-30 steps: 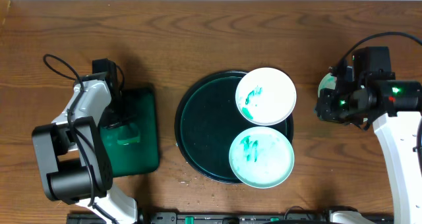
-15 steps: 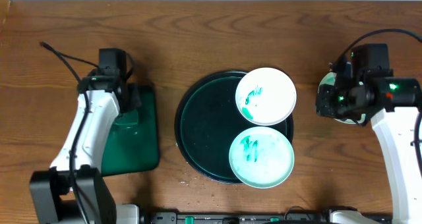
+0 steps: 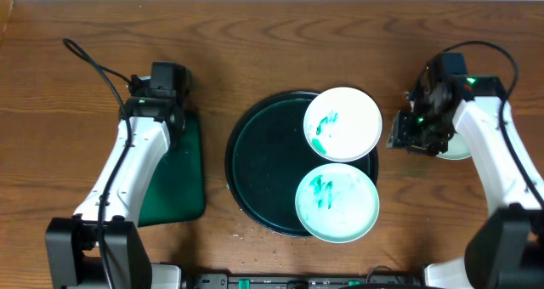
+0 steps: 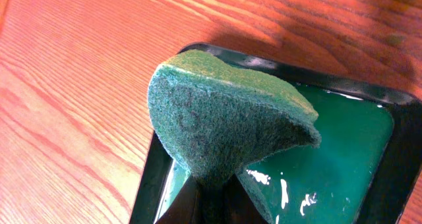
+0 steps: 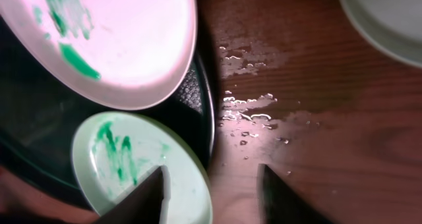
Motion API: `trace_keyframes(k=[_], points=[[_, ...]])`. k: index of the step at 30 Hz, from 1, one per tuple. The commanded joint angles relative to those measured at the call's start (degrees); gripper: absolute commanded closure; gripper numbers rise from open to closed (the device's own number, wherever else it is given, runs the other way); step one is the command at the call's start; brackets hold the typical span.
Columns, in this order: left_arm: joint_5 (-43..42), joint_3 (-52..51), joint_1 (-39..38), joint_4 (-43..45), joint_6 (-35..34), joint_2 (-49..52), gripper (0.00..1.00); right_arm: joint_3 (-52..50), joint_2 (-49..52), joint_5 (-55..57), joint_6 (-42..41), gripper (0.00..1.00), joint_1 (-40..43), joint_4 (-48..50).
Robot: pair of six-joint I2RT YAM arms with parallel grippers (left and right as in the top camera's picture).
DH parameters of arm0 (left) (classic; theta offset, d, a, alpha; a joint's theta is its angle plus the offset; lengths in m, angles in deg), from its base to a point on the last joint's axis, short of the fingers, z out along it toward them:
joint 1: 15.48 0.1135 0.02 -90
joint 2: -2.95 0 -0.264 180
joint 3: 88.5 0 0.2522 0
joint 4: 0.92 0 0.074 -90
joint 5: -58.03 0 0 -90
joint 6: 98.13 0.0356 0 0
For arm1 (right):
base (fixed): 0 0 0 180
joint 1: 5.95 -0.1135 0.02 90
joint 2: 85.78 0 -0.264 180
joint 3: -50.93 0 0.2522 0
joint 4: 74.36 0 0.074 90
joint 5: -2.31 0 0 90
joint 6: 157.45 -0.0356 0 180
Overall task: Clean dirty plates on tray and stack at the side
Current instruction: 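Reach the right gripper to the upper white plate rim and grip it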
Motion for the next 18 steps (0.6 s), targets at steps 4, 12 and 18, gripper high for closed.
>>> trace_keyframes(k=[4, 12, 18], points=[[7.85, 0.28, -2.67, 1.60, -1.92, -0.46, 0.93, -0.46, 5.14, -0.31, 0.59, 0.46, -1.11, 1.64], [7.76, 0.28, -4.20, 8.46, -1.49, -2.49, 0.93, -0.63, 6.95, -0.50, 3.72, 0.46, -4.55, 4.22], [6.40, 0.28, -4.20, 10.16, 0.74, -4.63, 0.93, -0.63, 6.95, -0.48, 4.61, 0.44, -6.62, 6.78]])
